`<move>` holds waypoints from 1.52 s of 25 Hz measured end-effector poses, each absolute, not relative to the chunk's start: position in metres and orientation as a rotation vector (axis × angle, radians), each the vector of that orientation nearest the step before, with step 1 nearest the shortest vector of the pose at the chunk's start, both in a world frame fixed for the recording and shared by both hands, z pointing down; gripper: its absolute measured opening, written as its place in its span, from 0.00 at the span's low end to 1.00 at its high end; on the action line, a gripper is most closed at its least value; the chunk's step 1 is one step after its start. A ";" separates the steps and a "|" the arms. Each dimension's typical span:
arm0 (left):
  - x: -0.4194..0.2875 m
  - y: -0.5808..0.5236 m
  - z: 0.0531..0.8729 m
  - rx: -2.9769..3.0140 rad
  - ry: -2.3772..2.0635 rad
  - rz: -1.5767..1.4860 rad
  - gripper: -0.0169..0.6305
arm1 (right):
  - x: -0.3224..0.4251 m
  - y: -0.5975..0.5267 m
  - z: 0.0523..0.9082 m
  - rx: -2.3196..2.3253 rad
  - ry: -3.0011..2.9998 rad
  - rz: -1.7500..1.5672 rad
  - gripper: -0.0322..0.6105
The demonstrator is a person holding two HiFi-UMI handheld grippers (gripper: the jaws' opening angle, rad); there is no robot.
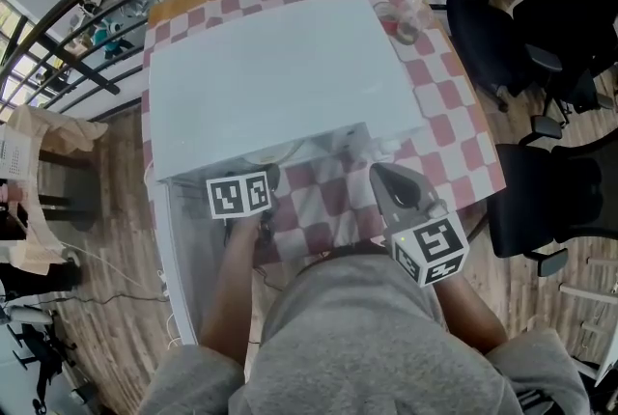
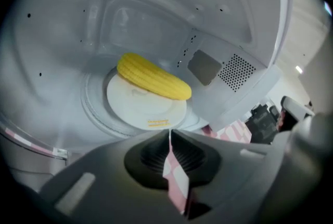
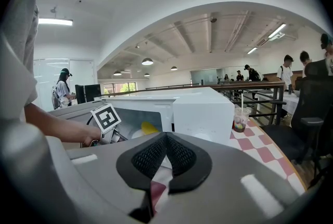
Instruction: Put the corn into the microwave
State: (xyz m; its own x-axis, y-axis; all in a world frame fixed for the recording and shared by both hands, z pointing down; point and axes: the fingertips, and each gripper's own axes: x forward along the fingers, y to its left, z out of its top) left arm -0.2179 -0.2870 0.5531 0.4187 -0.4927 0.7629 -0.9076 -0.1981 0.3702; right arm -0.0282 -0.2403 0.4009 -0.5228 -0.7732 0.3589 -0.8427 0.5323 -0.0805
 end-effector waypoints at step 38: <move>-0.147 -0.145 0.422 2.127 -1.700 0.274 0.04 | 0.066 -0.164 0.374 1.295 -2.572 0.252 0.05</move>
State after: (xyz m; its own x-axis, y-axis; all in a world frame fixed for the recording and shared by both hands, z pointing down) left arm -0.1467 -0.1453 0.4216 0.2402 -0.8870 0.3944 -0.9660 -0.1784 0.1873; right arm 0.0655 -0.1641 0.3735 -0.5736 -0.7631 0.2977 -0.8063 0.5900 -0.0413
